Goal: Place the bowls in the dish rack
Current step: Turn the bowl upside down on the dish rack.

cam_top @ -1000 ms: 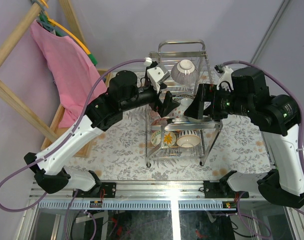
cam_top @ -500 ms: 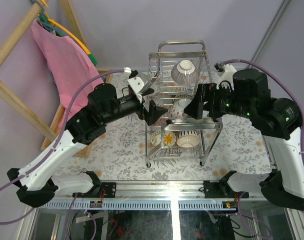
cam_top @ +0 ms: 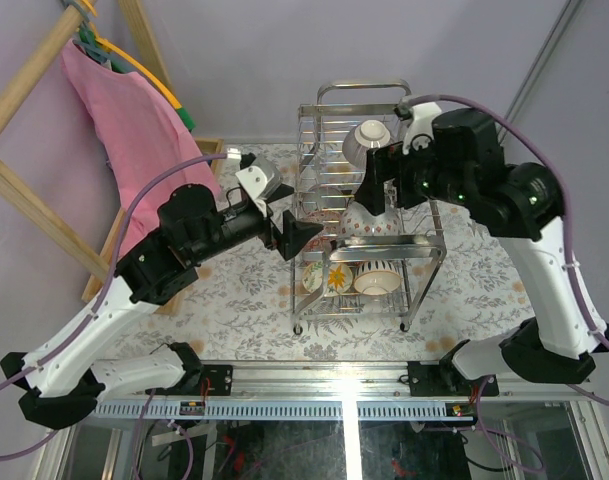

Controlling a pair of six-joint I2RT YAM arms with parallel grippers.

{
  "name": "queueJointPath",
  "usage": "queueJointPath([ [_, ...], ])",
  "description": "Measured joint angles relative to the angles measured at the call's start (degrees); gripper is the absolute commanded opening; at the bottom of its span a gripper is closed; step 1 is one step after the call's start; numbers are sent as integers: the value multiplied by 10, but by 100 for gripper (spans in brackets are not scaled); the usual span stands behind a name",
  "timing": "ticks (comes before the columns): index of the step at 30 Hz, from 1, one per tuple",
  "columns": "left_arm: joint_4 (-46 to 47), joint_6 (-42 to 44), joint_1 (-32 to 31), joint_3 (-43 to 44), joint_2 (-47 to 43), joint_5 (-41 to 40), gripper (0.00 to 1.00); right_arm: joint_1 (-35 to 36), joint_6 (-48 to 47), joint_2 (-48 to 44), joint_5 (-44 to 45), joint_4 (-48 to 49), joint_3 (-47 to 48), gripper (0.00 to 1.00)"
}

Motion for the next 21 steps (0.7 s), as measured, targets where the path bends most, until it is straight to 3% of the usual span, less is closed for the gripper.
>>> queueJointPath([
  [13, 11, -24, 0, -60, -51, -12, 91, 98, -33, -20, 89, 30, -82, 88],
  [21, 11, -24, 0, -62, -51, -12, 91, 104, -33, -61, 113, 45, -118, 70],
])
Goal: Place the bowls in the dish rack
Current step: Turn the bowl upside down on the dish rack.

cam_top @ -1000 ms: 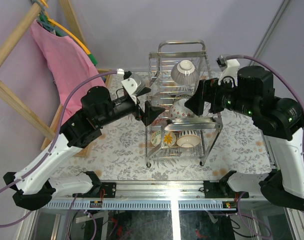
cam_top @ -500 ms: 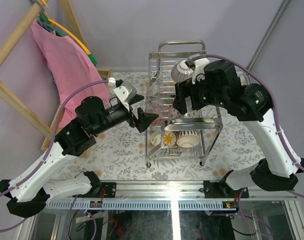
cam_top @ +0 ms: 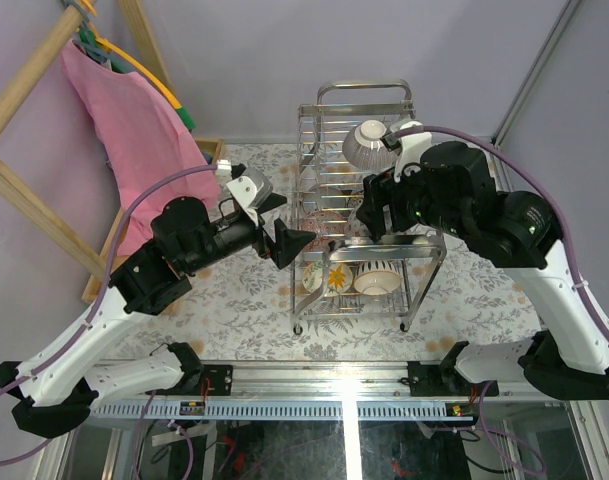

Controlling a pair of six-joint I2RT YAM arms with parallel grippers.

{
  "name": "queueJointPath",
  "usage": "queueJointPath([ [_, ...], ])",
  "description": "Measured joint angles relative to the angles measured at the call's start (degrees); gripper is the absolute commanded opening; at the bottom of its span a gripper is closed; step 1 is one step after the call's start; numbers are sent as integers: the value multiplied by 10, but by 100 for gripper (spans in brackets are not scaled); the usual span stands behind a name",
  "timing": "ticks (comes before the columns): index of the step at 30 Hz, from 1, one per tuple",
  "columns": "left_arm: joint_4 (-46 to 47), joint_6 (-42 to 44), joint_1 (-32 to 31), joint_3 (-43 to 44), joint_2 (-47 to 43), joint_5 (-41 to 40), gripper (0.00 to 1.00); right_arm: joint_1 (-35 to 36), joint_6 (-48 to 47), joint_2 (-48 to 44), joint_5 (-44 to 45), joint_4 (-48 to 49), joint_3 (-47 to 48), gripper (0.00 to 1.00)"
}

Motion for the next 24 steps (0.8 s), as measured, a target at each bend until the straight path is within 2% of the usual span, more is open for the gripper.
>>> queueJointPath([
  [4, 0, 0, 0, -2, -2, 0, 91, 0, 6, -13, 9, 27, -23, 60],
  [7, -1, -1, 0, -3, -5, -2, 91, 0, 13, -21, 16, 45, -35, 48],
  [24, -4, 0, 0, -3, -6, -8, 91, 2, 25, -39, 22, 96, -73, 38],
])
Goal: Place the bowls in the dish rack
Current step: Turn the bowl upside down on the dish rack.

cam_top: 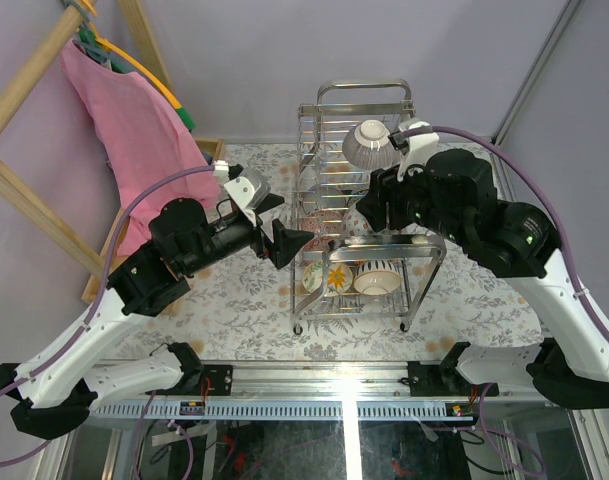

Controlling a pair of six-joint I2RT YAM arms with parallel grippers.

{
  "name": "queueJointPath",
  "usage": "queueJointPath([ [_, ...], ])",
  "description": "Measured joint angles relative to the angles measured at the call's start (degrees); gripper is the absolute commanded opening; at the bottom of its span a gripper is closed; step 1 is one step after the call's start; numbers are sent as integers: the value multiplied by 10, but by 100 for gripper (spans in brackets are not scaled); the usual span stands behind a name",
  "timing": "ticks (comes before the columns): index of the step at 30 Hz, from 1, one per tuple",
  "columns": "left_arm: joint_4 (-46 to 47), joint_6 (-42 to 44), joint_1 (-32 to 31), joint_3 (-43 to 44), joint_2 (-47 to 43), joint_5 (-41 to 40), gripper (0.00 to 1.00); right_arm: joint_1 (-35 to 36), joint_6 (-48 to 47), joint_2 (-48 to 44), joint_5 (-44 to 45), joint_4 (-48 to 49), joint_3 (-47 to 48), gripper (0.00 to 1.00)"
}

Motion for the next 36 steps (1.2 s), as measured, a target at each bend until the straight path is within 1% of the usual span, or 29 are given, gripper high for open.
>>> queueJointPath([
  [8, 0, 0, 0, 0, 0, -1, 91, 3, -2, -28, 13, 32, -36, 37],
  [19, 0, 0, 0, 0, 0, -1, 91, 3, -18, -53, 36, 52, -45, 37],
  [26, 0, 1, 0, 0, 0, -1, 91, 3, -24, -77, 36, 94, -71, 37],
  [31, -1, 3, 0, 0, 0, -2, 91, 3, -32, -71, 37, 130, -87, 38],
  [33, -1, 3, 0, 0, 0, -3, 91, 3, -35, -63, 40, 150, -99, 40],
  [34, -1, 3, 0, 0, 0, -3, 91, 3, -37, -58, 41, 159, -105, 42],
  [36, -1, 3, 0, 0, 0, -4, 91, 3, -39, -48, 49, 177, -118, 50],
])
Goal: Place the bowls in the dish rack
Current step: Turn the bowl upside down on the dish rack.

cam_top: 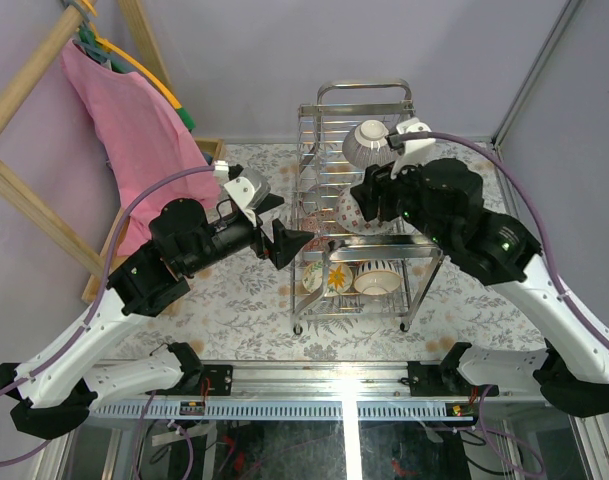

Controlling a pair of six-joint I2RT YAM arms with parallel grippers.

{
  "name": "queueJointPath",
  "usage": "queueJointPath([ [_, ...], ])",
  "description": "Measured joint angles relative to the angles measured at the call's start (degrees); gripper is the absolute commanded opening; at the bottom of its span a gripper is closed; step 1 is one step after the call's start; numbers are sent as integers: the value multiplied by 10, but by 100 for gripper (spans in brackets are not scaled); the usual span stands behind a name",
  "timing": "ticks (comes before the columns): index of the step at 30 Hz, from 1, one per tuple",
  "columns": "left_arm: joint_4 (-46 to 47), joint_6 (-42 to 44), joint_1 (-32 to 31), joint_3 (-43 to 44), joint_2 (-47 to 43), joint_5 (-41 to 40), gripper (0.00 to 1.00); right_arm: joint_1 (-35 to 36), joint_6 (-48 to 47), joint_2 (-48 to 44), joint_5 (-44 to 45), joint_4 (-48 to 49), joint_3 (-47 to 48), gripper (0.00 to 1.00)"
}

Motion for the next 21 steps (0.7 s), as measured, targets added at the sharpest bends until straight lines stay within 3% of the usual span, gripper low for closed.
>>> queueJointPath([
  [6, -5, 0, 0, 0, -5, -5, 91, 0, -9, 8, 16, 42, -35, 71],
  [7, -12, 1, 0, 0, -10, -10, 91, 0, -7, -9, 17, 48, -53, 81],
  [8, -12, 1, 0, 0, -10, -10, 91, 0, -7, -10, 16, 49, -53, 84],
  [13, -18, 0, 0, 1, -12, -14, 92, 0, -2, -23, 16, 50, -41, 91],
  [21, -38, -17, 0, 26, -26, -40, 92, 0, 26, -49, 17, 21, 60, 97],
])
